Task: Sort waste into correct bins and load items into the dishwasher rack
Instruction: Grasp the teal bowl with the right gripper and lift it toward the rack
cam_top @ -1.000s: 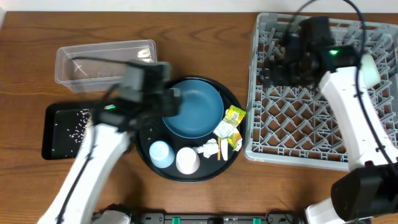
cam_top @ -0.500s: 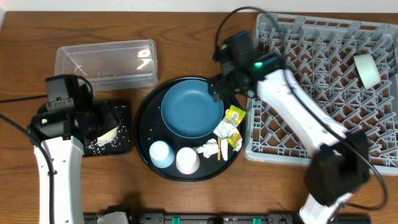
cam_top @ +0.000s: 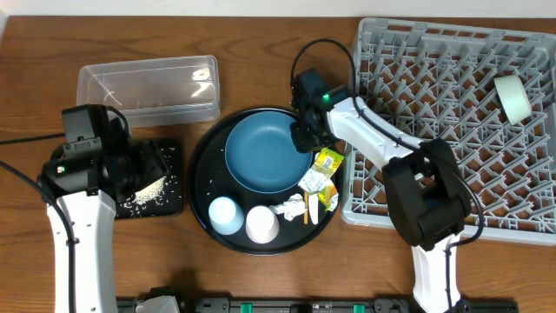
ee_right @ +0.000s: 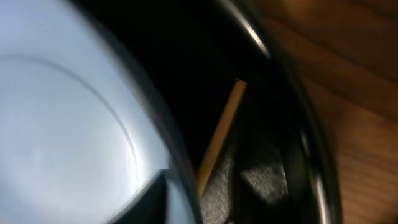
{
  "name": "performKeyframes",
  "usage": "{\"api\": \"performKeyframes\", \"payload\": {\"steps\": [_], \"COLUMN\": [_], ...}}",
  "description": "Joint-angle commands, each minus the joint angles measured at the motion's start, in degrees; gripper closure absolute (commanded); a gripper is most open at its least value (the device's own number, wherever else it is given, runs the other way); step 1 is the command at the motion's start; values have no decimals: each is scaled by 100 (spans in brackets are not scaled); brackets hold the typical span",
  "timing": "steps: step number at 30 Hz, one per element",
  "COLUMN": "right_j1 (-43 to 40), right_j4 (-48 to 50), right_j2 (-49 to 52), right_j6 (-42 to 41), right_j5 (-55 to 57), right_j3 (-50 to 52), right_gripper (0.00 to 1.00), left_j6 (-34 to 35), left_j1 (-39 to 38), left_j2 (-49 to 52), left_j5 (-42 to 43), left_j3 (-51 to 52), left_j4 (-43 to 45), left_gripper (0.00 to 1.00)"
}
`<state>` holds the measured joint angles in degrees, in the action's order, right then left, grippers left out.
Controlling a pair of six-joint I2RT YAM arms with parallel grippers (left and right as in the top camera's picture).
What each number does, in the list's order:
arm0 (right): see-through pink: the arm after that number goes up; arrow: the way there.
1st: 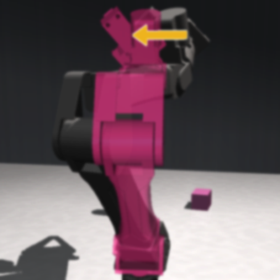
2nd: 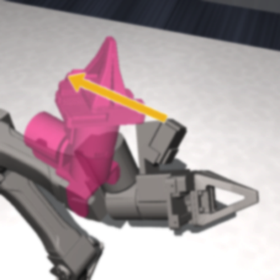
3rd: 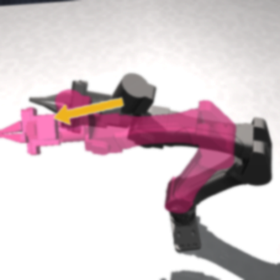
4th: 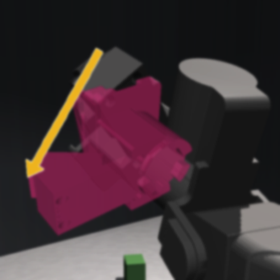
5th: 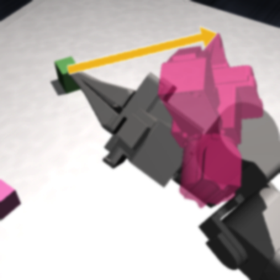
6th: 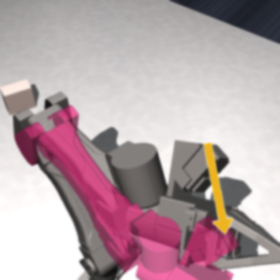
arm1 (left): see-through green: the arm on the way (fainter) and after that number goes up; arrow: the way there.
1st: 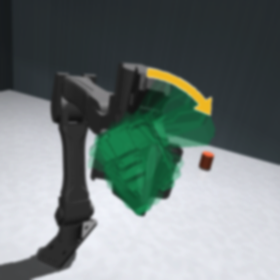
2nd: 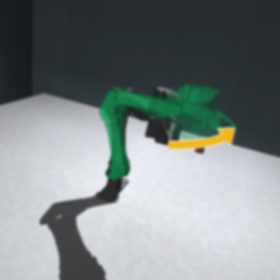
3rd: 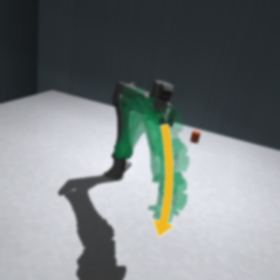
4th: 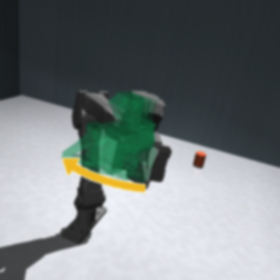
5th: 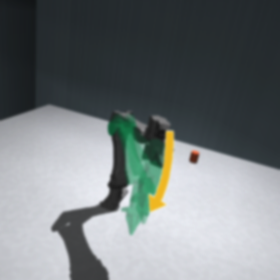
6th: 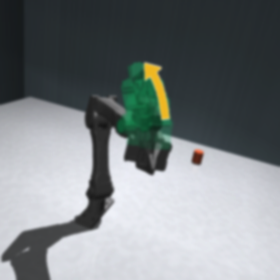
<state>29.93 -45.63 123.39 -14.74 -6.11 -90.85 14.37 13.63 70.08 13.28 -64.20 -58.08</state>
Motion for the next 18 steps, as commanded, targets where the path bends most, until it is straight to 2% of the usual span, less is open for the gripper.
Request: {"api": "performKeyframes", "payload": {"steps": [1, 11, 15, 18], "right_j1": [50, -153, -328, -525], "right_j4": [20, -848, -1316, -1611], "right_j2": [-28, -243, -586, -920], "right_j6": [-131, -103, -103, -105], "right_j5": [-103, 166, 866, 2033], "right_j3": [-127, -1480, -2103, -2376], "right_gripper": [99, 99, 99, 99], "left_j6": [-28, -28, -28, -28], "left_j1": [24, 24, 24, 24], "left_j2": [2, 2, 2, 2], "left_j5": [-48, -48, -48, -48], "left_j3": [-42, -42, -42, -42], "left_j4": [-15, -15, -15, -17], "left_gripper": [34, 34, 33, 33]}}
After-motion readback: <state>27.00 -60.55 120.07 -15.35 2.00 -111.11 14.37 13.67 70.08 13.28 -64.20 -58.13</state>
